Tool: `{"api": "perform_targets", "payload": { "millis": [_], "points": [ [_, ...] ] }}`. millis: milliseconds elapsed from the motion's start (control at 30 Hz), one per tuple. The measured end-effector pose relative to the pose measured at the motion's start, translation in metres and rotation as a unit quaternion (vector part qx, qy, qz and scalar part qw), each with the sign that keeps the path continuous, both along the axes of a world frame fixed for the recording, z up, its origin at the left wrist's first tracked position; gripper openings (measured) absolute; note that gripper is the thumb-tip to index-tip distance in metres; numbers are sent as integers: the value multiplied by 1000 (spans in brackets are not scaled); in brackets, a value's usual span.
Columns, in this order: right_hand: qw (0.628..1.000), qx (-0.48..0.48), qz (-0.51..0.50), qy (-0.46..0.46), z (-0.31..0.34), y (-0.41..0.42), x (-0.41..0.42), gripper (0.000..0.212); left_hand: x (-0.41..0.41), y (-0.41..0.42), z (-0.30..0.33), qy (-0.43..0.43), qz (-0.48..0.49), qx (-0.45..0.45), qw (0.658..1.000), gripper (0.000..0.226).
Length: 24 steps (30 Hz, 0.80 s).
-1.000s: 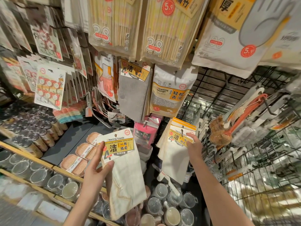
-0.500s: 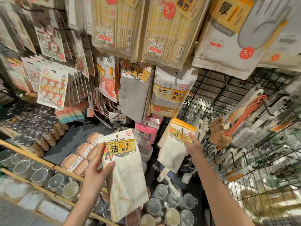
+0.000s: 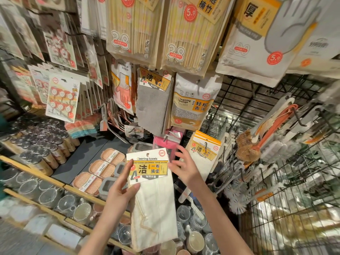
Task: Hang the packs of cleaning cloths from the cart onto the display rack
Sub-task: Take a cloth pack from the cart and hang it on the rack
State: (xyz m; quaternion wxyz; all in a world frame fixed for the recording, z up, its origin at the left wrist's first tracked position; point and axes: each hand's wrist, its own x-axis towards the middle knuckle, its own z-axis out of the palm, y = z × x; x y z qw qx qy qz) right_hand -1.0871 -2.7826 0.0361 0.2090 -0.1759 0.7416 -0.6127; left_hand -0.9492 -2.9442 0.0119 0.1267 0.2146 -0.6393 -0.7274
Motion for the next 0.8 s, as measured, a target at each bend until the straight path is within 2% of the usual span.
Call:
{"api": "perform_targets", "payload": {
  "millis": [67, 200, 300, 400, 600, 800],
  "points": [
    [999, 6, 41, 20, 3, -7, 10, 64, 2, 2, 0, -1, -2, 7, 1000, 67],
    [997, 35, 42, 62, 1, -8, 21, 50, 5, 4, -2, -3, 25, 27, 999, 67],
    [998, 29, 39, 49, -3, -3, 24, 40, 7, 7, -2, 2, 38, 23, 999, 67],
    [999, 1, 46, 20, -7, -2, 27, 39, 8, 10, -1, 0, 39, 27, 999, 66],
    [1000, 8, 0, -7, -16, 6, 26, 43, 6, 15, 0, 0, 28, 27, 999, 56],
    [998, 20, -61, 7, -27, 32, 17, 45, 5, 12, -6, -31, 23, 17, 999, 41]
  ]
}}
